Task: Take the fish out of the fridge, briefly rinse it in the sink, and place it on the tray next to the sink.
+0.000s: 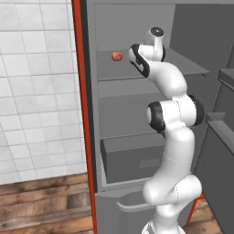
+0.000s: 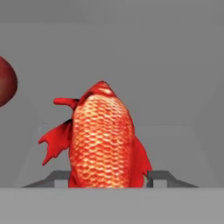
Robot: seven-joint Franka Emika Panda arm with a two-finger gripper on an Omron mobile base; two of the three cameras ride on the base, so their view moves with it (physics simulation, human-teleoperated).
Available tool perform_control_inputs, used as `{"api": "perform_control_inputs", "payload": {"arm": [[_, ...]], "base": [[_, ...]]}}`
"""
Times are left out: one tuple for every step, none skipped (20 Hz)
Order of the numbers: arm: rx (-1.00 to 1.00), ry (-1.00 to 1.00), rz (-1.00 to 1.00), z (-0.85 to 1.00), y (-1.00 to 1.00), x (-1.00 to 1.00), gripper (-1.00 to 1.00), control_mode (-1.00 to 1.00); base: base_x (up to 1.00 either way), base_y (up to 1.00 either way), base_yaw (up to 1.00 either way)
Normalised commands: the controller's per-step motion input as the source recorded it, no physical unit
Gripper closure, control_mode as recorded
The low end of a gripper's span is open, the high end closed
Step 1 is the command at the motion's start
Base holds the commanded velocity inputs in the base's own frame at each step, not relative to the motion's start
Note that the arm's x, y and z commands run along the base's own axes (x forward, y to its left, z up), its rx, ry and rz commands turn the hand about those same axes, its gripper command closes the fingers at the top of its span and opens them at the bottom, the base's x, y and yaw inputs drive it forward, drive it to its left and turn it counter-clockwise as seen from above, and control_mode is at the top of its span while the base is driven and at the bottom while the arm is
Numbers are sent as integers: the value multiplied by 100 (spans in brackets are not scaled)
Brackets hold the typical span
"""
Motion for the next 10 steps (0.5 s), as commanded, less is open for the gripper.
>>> {"api": "perform_control_inputs", "payload": {"arm": [[-7, 0, 0, -9, 0, 0, 100, -100], [-6, 0, 0, -6, 0, 0, 100, -100], [-4, 0, 0, -3, 0, -29, 100, -100], [0, 0, 0, -2, 0, -61, 100, -100], [0, -5, 0, -9, 14, -100, 100, -100], [-1, -8, 0, -17, 24, -100, 100, -100], [0, -9, -2, -25, 35, -100, 100, -100], [0, -10, -5, -26, 39, -100, 100, -100], [0, -15, -6, -26, 47, -100, 100, -100], [0, -18, -10, -25, 50, -100, 100, -100]], "base": [[0, 0, 0], [0, 0, 0], [0, 0, 0], [0, 0, 0], [0, 0, 0], [0, 0, 0], [0, 0, 0], [0, 0, 0], [0, 0, 0], [0, 0, 0]]}}
